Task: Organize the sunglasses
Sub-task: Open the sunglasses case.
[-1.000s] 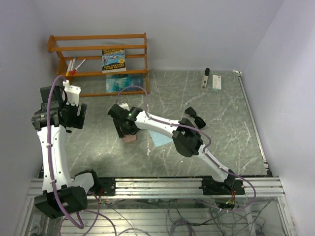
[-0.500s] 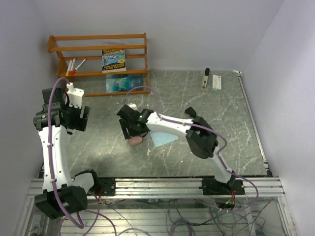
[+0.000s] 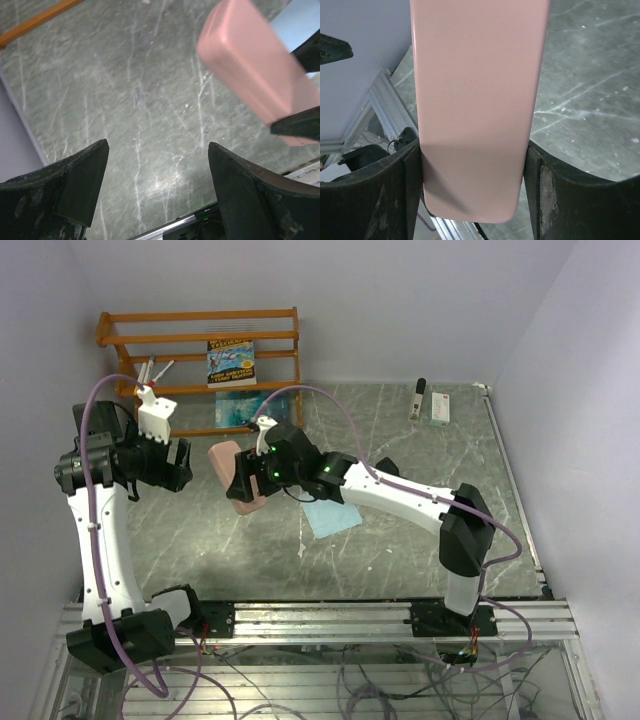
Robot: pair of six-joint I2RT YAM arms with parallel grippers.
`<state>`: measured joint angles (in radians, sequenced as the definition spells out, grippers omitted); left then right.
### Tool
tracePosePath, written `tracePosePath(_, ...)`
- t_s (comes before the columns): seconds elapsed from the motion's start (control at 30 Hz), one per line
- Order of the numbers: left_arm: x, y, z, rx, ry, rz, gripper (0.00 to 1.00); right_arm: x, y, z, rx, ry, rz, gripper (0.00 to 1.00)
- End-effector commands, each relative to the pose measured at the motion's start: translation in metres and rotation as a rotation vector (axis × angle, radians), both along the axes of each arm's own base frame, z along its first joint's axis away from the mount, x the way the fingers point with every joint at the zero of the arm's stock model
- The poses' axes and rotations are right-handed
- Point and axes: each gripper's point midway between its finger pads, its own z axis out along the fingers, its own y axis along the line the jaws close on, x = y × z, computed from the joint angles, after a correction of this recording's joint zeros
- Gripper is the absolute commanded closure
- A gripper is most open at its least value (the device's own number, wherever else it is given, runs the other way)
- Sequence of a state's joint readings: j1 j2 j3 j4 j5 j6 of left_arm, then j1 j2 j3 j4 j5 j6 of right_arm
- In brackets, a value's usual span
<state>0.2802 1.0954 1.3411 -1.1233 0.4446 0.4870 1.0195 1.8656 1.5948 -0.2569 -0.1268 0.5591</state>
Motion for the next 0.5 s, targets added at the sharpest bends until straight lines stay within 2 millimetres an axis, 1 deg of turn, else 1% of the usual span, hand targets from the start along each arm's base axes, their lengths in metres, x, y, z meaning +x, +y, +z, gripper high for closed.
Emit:
tracePosePath(0.0, 0.001, -0.028, 0.020, -0.129, -0.022, -0.119, 0.09, -0.006, 0.011, 0.035, 0.104, -0.056, 0.077, 1.00)
tracePosePath(0.1, 0.003, -0.031, 0.026, -0.151, -0.034, -0.125, 0.08, -0.005, 0.009, 0.038, 0.093, -0.067, 0.066, 1.00)
tracePosePath(0.2, 0.004, -0.033, 0.026, -0.165, -0.039, -0.121, 0.07, -0.004, 0.007, 0.042, 0.090, -0.077, 0.062, 1.00)
tracePosePath(0.27, 0.003, -0.038, 0.025, -0.194, -0.027, -0.139, 0.07, -0.004, 0.006, 0.047, 0.095, -0.087, 0.065, 1.00)
tracePosePath(0.37, 0.000, -0.050, 0.025, -0.275, 0.002, -0.189, 0.06, -0.007, 0.006, 0.059, 0.130, -0.104, 0.080, 1.00)
tracePosePath(0.47, 0.001, -0.060, 0.030, -0.366, 0.020, -0.229, 0.05, -0.014, 0.007, 0.072, 0.183, -0.114, 0.116, 1.00)
